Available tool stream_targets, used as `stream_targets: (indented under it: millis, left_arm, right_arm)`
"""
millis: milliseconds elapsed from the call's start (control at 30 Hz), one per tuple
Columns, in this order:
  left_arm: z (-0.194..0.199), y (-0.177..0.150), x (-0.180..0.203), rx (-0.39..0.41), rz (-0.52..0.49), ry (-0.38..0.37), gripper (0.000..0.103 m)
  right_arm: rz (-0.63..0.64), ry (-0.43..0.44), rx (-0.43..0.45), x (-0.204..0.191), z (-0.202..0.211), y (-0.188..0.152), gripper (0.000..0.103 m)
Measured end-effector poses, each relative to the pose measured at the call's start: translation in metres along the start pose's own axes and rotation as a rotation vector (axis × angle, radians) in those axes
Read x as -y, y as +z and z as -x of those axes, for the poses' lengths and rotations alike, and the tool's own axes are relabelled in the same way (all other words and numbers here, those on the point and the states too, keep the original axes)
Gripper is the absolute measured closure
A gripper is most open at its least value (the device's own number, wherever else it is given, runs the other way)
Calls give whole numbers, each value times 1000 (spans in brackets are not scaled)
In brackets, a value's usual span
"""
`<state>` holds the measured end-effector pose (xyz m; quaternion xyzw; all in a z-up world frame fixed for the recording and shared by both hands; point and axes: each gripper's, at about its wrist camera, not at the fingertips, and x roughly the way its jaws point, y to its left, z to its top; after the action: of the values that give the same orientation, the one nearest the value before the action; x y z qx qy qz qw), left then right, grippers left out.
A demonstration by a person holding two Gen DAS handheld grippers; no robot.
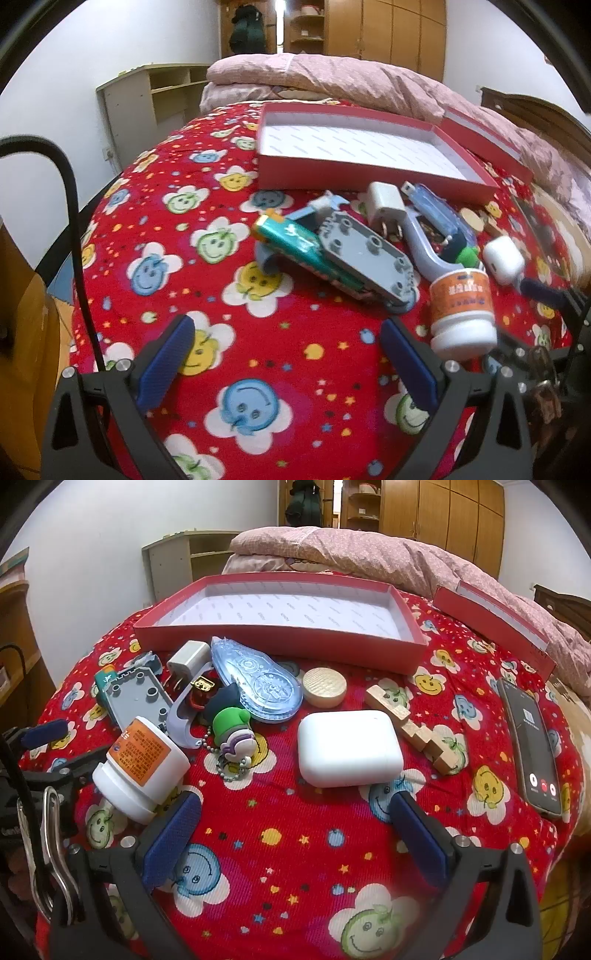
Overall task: Organize rigid objects
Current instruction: 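Move right gripper to the white orange-labelled jar while left gripper approaches the teal tube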
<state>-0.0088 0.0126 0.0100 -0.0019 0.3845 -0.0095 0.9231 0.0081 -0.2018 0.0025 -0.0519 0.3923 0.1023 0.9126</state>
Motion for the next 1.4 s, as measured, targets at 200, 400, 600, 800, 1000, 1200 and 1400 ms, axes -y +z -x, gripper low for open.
stream_targets:
  millis: [200,400,600,800,1000,1200,1400]
  left_arm:
    - [-1,5,-18,-22,54,19,1]
    - [2,8,-26,-9,71,18,1]
    - [4,4,-28,-8,69,22,1]
    - [7,4,-31,-5,75,26,1]
    - [8,3,-36,1,83,23,1]
    - [7,2,-36,-1,84,17,1]
    - [10,5,-33,16,82,0,1]
  right_arm:
    - [-12,25,-10,6,3,0,1]
    - [2,63,-11,2,20,0,5]
    - [4,167,-11,-6,36,6,11]
    - [0,283,-30,-19,42,14,11]
    - [-27,353,-80,-34,28,21,16]
    - [-19,351,-108,-44,13,23,31]
    - [-55,346,-104,-37,7,21,51]
